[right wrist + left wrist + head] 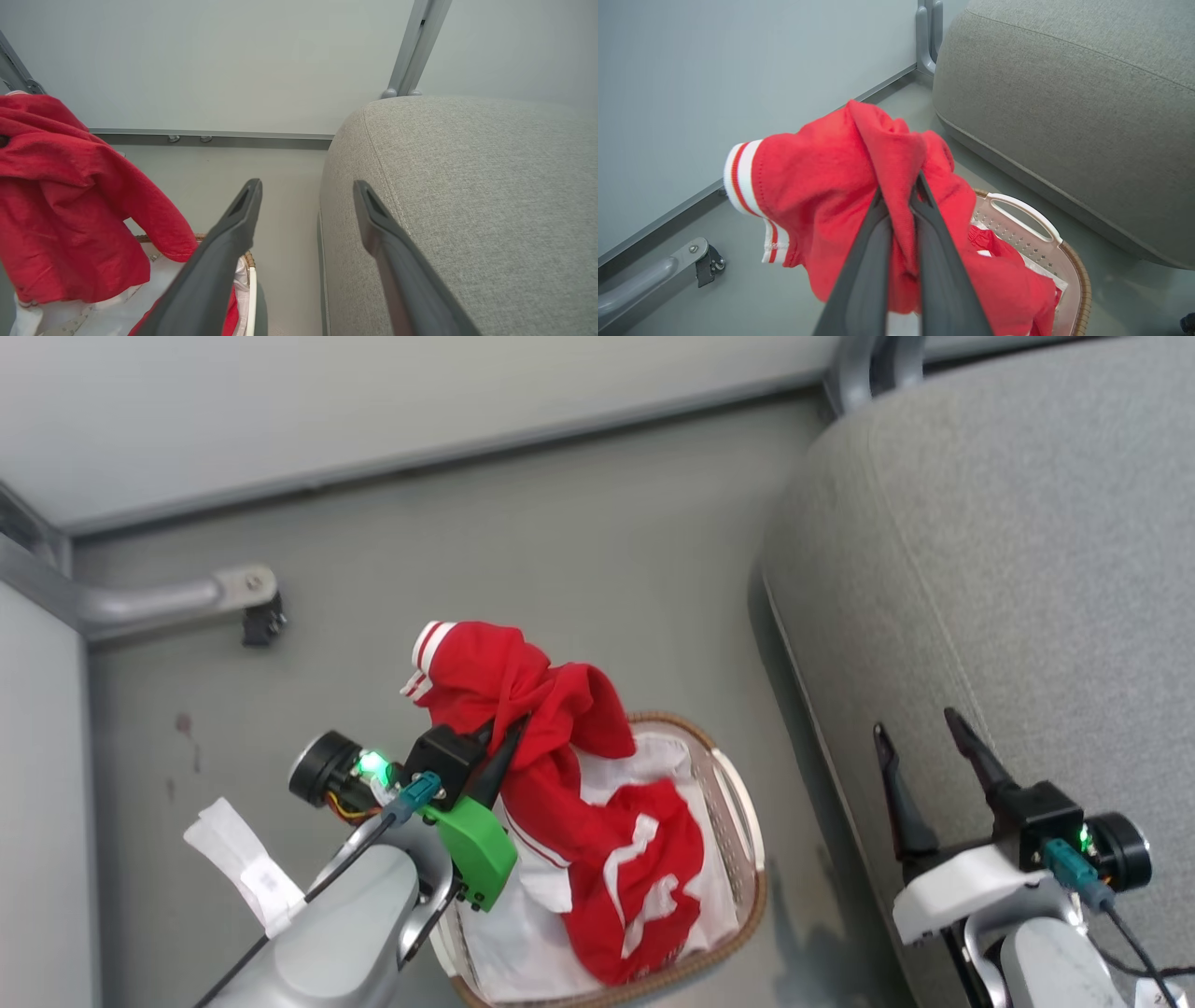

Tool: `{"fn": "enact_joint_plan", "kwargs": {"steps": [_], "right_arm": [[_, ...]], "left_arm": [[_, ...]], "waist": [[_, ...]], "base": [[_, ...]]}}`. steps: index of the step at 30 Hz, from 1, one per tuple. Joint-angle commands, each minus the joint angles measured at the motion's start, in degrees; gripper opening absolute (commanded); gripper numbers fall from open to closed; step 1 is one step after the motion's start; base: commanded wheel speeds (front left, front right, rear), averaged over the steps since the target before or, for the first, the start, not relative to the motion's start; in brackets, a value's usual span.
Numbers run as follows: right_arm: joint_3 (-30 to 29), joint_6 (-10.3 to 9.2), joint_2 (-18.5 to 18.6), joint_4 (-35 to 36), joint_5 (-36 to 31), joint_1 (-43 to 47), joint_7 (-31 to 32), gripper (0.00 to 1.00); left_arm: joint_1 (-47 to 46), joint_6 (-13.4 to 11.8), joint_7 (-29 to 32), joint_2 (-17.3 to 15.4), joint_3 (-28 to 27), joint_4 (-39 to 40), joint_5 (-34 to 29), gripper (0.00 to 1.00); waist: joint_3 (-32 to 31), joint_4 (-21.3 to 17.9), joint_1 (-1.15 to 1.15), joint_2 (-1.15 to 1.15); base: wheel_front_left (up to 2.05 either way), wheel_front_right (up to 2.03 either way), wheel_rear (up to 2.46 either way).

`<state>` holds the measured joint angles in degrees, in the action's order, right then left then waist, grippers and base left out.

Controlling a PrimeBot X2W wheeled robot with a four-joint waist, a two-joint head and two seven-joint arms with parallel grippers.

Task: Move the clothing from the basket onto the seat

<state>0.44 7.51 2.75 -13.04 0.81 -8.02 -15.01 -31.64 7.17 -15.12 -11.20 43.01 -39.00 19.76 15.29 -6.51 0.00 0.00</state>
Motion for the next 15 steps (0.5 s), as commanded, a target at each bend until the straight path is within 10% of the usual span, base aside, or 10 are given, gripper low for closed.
{"fn": "enact_joint_plan", "kwargs": {"steps": [1,15], "right_arm": [[0.2,-0.04,0.2,-0.4,-0.4,1.7,-0.3,1.0],[3.2,-0.04,0.2,-0.6,-0.6,3.5,-0.3,1.0]], "left_arm": [[-1.2,0.2,0.0,-0.8,0.7,1.1,-1.0,0.0],[-14.5,0.4,0.3,-6.4,4.0,11.5,0.8,0.0]], "waist": [[-9.9,3.4,0.0,0.0],[-16.5,4.8,0.0,0.0]], "base": [[0.0,0.0,0.0],[0.0,0.0,0.0]]}}
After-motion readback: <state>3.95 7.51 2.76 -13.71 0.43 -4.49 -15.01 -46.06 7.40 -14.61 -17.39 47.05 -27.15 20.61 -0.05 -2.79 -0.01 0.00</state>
